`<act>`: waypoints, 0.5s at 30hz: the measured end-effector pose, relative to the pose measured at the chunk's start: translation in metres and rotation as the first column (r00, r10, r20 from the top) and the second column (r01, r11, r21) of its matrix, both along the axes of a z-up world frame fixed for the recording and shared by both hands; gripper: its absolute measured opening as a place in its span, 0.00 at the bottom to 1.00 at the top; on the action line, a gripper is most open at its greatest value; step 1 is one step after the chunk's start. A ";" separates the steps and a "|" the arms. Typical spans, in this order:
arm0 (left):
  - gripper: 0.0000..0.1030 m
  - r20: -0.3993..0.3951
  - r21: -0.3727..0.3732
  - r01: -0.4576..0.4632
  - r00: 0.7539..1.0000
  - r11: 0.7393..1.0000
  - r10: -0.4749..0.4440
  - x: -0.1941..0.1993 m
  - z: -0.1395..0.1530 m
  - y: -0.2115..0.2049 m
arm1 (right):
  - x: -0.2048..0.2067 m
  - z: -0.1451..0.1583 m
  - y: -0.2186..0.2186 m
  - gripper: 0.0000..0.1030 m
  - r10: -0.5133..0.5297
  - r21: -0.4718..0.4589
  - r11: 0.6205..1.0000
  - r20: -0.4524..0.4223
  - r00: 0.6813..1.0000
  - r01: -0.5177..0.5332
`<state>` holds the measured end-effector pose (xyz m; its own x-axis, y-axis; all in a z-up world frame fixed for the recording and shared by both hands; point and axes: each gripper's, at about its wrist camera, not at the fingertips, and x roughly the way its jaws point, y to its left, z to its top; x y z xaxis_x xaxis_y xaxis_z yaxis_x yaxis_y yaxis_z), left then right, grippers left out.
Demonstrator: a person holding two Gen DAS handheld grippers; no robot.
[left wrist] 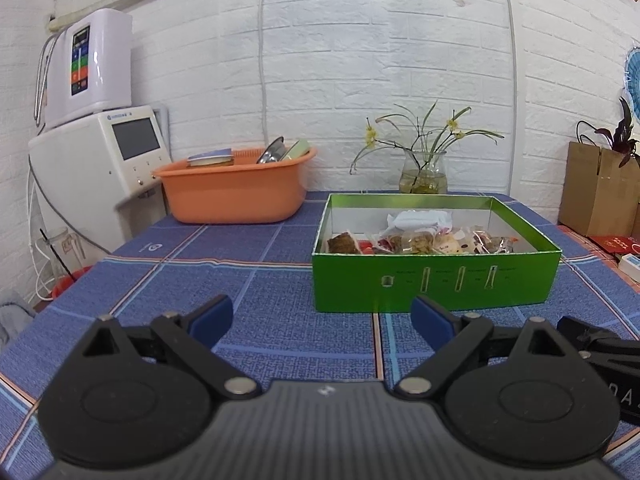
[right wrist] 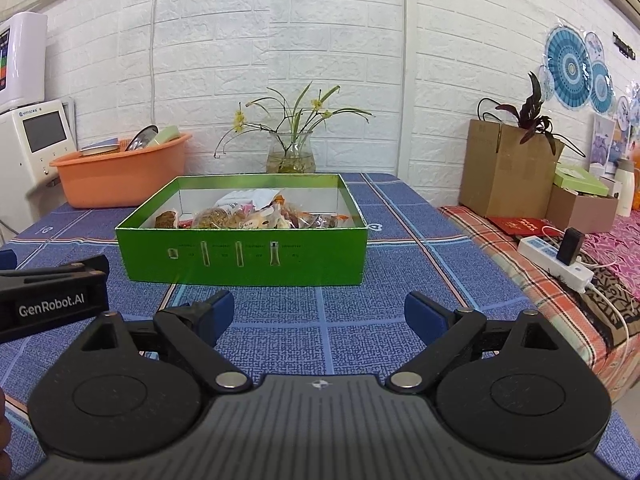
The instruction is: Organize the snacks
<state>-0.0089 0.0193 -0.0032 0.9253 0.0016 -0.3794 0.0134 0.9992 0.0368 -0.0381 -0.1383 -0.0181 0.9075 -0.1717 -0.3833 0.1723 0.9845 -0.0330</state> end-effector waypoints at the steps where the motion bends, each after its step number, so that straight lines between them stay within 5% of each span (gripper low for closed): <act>1: 0.90 -0.003 -0.005 0.002 1.000 1.000 -0.002 0.000 0.000 0.000 | 0.000 0.000 0.000 1.00 0.001 0.003 1.000 -0.002 1.000 -0.001; 15: 0.90 -0.008 -0.019 0.004 1.000 1.000 -0.004 0.000 -0.001 0.004 | -0.002 -0.002 0.002 1.00 0.009 0.015 1.000 -0.004 1.000 -0.009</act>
